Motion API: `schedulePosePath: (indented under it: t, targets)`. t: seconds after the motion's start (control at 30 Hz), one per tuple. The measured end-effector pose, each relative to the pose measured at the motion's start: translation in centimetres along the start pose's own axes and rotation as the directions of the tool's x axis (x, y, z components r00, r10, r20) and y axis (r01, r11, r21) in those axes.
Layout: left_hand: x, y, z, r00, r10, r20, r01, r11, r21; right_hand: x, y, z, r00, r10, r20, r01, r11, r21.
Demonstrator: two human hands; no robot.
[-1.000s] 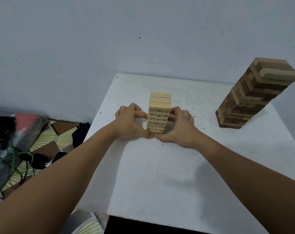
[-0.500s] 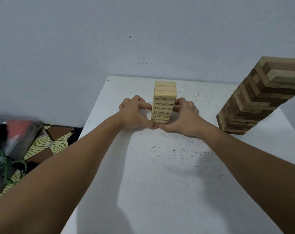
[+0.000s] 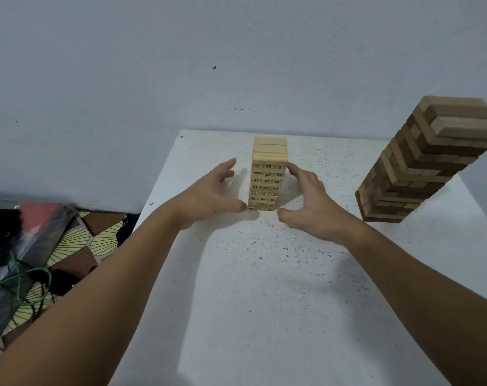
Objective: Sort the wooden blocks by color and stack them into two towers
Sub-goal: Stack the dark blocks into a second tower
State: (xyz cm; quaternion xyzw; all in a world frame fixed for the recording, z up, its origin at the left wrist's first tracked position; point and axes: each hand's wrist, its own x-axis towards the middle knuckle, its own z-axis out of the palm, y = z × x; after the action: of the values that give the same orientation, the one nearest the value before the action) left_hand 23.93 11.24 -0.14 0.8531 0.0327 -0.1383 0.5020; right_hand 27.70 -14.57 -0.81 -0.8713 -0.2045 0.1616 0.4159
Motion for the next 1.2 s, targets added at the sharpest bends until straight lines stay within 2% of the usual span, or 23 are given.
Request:
schedulePosePath:
  t: [0.07, 0.13, 0.17, 0.23, 0.3, 0.37, 0.43, 0.57, 0.77, 1.07, 1.2]
  targets:
    - [-1.2, 0.5, 0.5, 0.995, 0.000, -0.105, -0.027, 0.966, -0.257, -0.6, 0.4, 0.6, 0.999, 0.020, -0.037, -0.009, 0.962, 0.272]
    - [-1.7, 1.4, 2.0, 0.972, -0.055, -0.228, -0.070, 0.861, -0.504, -0.6, 0.1, 1.8, 0.988, 0.099, -0.118, -0.016, 0.829, 0.559]
    - [-1.8, 1.9, 2.9, 0.959, -0.084, -0.271, -0.095, 0.803, -0.588, -0.5, -0.1, 2.5, 0.980, 0.134, -0.147, 0.000, 0.739, 0.674]
    - [-1.7, 2.9, 4.9, 0.939, -0.131, -0.318, -0.123, 0.735, -0.667, -0.6, -1.5, 3.6, 0.968, 0.173, -0.180, 0.040, 0.604, 0.796]
    - [-1.6, 3.7, 6.5, 0.936, -0.147, -0.320, -0.120, 0.719, -0.684, -1.3, -3.1, 4.3, 0.965, 0.184, -0.188, 0.052, 0.567, 0.822]
    - [-1.4, 4.3, 7.5, 0.942, -0.170, -0.289, -0.088, 0.706, -0.703, -1.3, -4.6, 4.8, 0.961, 0.200, -0.189, 0.035, 0.593, 0.804]
    - [-0.9, 4.2, 8.0, 0.950, -0.161, -0.268, -0.084, 0.694, -0.715, -1.2, -5.1, 5.3, 0.969, 0.153, -0.196, 0.063, 0.610, 0.790]
    - [-0.9, 4.6, 8.7, 0.936, -0.165, -0.309, -0.098, 0.724, -0.683, -1.0, -5.8, 5.9, 0.975, 0.110, -0.192, 0.085, 0.613, 0.786]
    - [-2.1, 6.5, 9.6, 0.937, -0.041, -0.348, -0.208, 0.734, -0.646, -1.1, -6.1, 6.0, 0.979, 0.114, -0.169, 0.070, 0.591, 0.804]
    - [-1.8, 6.2, 9.4, 0.935, -0.053, -0.350, -0.206, 0.724, -0.659, -1.0, -5.7, 6.2, 0.976, 0.117, -0.183, 0.083, 0.579, 0.811]
    - [-1.1, 5.7, 8.8, 0.927, -0.141, -0.347, -0.160, 0.688, -0.708, -1.4, -5.8, 5.2, 0.980, 0.092, -0.175, 0.093, 0.562, 0.822]
